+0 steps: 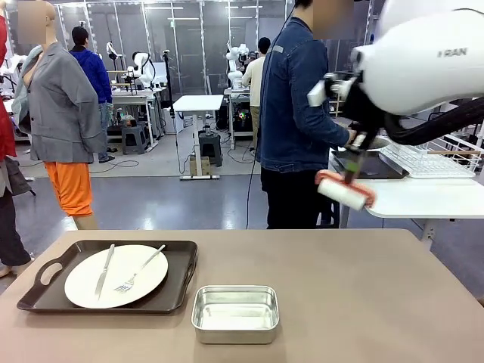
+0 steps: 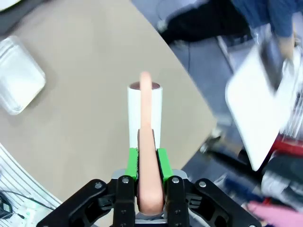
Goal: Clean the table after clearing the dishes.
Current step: Place the Lint Roller back on top of the Airtight Container.
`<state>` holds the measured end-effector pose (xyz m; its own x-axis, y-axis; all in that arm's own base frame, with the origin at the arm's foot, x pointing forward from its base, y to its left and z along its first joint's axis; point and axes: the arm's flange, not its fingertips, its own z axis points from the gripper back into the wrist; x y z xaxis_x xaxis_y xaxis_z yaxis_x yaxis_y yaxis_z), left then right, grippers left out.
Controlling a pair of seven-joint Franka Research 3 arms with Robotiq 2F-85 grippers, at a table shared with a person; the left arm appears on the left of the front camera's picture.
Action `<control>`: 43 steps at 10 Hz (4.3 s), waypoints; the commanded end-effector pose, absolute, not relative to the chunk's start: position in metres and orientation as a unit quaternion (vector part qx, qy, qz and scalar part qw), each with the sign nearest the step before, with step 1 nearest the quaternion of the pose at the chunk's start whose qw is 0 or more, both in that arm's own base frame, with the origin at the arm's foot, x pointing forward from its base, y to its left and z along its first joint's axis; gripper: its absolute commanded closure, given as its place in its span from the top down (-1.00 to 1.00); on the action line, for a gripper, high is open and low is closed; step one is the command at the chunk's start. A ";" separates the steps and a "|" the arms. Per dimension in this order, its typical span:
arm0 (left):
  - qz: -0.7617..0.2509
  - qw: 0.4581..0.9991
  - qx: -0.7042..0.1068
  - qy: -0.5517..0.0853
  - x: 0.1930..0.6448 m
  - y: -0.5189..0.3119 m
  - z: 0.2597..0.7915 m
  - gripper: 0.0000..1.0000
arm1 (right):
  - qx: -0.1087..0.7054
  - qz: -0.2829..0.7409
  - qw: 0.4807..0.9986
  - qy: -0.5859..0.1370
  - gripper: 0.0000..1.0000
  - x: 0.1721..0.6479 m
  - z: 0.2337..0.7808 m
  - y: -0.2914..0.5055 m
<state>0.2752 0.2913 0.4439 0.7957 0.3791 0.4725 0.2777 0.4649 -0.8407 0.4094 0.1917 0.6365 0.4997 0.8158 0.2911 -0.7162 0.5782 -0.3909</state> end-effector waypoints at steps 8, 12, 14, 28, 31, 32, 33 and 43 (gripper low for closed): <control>0.028 0.791 -0.519 -0.322 0.272 0.292 0.445 1.00 | -0.009 0.713 0.688 -0.136 -0.58 0.329 0.546 0.374; 0.028 0.791 -0.519 -0.322 0.272 0.292 0.445 1.00 | -0.014 0.701 0.697 -0.148 -0.58 0.327 0.550 0.373; 0.028 0.791 -0.519 -0.322 0.272 0.292 0.445 1.00 | -0.014 0.701 0.697 -0.148 -0.58 0.327 0.550 0.373; 0.028 0.791 -0.519 -0.322 0.272 0.292 0.445 1.00 | 0.048 0.692 0.720 -0.003 -0.58 0.424 0.464 0.423; 0.028 0.791 -0.519 -0.322 0.272 0.292 0.445 1.00 | 0.055 0.697 0.715 0.015 -0.58 0.438 0.440 0.426; 0.028 0.791 -0.519 -0.322 0.272 0.292 0.445 1.00 | 0.058 0.694 0.718 0.020 -0.58 0.444 0.432 0.426; 0.028 0.791 -0.519 -0.322 0.272 0.292 0.445 1.00 | 0.064 0.700 0.711 0.026 -0.58 0.449 0.425 0.425; 0.028 0.791 -0.519 -0.322 0.272 0.292 0.445 1.00 | 0.034 0.703 0.710 -0.005 1.00 0.468 0.438 0.409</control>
